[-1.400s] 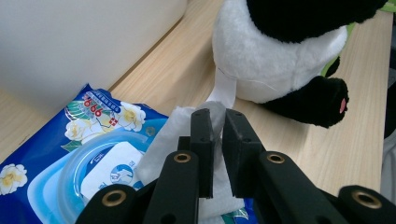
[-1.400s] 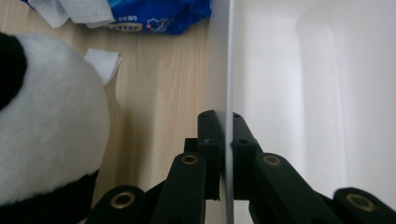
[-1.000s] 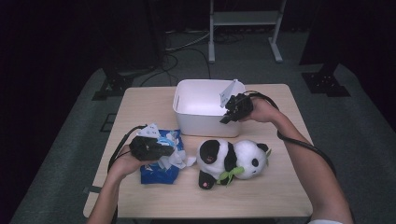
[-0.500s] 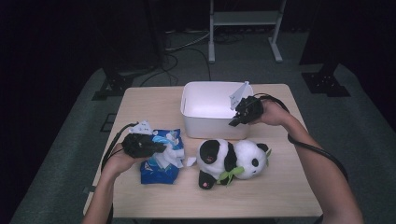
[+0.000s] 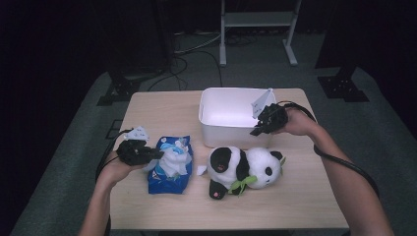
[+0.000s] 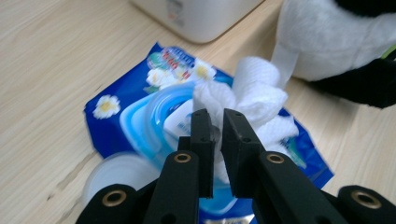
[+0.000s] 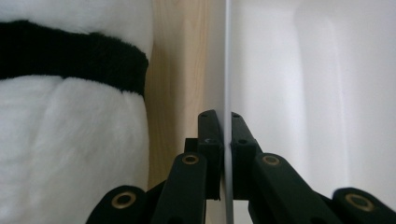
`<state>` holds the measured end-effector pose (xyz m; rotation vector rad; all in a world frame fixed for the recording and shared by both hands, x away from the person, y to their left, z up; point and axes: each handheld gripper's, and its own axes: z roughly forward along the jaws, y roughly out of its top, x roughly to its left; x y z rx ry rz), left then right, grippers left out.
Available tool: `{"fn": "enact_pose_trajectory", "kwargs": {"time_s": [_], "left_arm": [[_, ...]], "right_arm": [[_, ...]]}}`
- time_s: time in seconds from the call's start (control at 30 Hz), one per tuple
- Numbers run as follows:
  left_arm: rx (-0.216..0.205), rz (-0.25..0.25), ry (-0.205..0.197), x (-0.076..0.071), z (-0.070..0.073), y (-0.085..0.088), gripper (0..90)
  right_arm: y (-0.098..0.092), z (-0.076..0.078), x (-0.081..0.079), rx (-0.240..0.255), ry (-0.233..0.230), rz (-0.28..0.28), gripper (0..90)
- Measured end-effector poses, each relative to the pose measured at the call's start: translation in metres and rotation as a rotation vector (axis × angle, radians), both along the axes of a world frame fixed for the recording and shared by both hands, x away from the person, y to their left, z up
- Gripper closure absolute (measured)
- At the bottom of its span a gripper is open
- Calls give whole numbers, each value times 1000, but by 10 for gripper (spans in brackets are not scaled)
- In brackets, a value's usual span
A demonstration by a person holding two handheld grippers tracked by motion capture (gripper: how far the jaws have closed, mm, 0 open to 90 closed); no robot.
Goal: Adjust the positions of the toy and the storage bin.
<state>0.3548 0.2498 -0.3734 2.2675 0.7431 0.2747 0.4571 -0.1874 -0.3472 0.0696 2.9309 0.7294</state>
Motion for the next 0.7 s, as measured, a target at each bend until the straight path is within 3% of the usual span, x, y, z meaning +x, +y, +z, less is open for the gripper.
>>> {"fn": "enact_pose_trajectory", "kwargs": {"time_s": [0.13, 0.23, 0.37, 0.53, 0.7], "left_arm": [[0, 4, 12, 0, -3, 3, 820], [-11, 43, 15, 3, -2, 5, 714], [-6, 42, 17, 4, -1, 4, 631], [-3, 54, 4, 7, 4, 2, 461], [-28, 61, -13, 6, 11, 2, 384]], "right_arm": [[-2, 0, -1, -3, 2, -9, 844], [0, 3, -2, 8, 8, -22, 697], [4, 11, -1, 44, 1, -39, 581], [16, 17, 0, 77, 10, -54, 543], [33, 15, -1, 73, 6, -28, 536]]}}
